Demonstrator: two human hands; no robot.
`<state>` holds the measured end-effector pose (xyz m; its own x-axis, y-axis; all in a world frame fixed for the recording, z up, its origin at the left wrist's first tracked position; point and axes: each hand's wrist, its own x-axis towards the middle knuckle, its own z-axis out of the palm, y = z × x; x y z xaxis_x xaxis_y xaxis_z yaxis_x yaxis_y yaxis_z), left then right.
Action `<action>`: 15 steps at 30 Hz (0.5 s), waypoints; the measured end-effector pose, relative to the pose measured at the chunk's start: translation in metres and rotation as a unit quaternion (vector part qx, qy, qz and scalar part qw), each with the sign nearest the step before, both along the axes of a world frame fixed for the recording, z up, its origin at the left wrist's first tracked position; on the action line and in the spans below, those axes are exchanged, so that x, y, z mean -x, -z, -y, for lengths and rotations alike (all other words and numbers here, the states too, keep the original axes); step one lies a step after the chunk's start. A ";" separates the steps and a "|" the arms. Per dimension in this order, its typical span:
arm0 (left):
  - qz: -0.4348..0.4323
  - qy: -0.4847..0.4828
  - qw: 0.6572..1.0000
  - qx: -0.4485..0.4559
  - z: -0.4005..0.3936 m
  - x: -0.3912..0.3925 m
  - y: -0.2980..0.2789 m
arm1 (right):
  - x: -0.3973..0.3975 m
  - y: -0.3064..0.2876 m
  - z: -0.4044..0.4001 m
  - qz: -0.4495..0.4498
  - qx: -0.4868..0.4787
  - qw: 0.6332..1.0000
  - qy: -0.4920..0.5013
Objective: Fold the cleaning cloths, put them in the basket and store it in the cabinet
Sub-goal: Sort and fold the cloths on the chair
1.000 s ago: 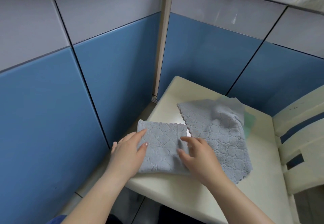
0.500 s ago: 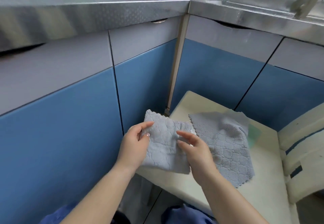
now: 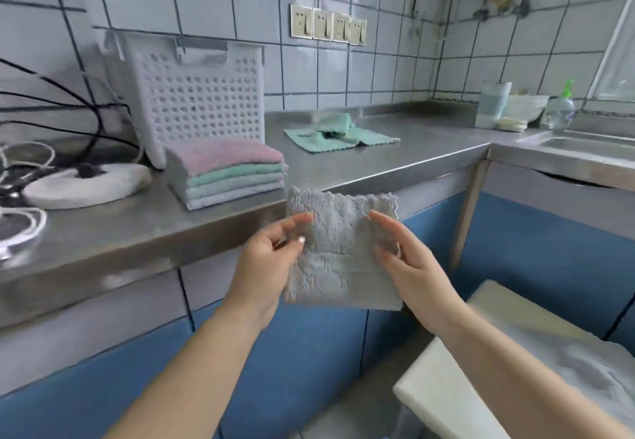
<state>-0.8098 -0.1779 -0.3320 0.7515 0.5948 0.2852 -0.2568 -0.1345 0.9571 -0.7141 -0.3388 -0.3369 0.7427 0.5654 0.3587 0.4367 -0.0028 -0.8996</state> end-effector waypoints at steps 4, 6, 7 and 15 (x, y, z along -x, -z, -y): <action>0.040 0.008 0.999 0.019 -0.023 0.018 -0.042 | 0.001 -0.047 -0.029 0.043 -0.028 0.998 -0.031; 0.060 -0.005 0.998 0.006 -0.034 0.020 -0.065 | -0.005 -0.069 -0.044 0.039 -0.060 0.997 -0.036; 0.067 -0.002 0.998 0.011 -0.039 0.019 -0.078 | -0.010 -0.079 -0.054 0.030 -0.074 0.996 -0.035; 0.024 -0.068 0.994 0.077 -0.106 0.001 -0.146 | -0.059 -0.147 -0.171 0.044 0.035 0.998 -0.021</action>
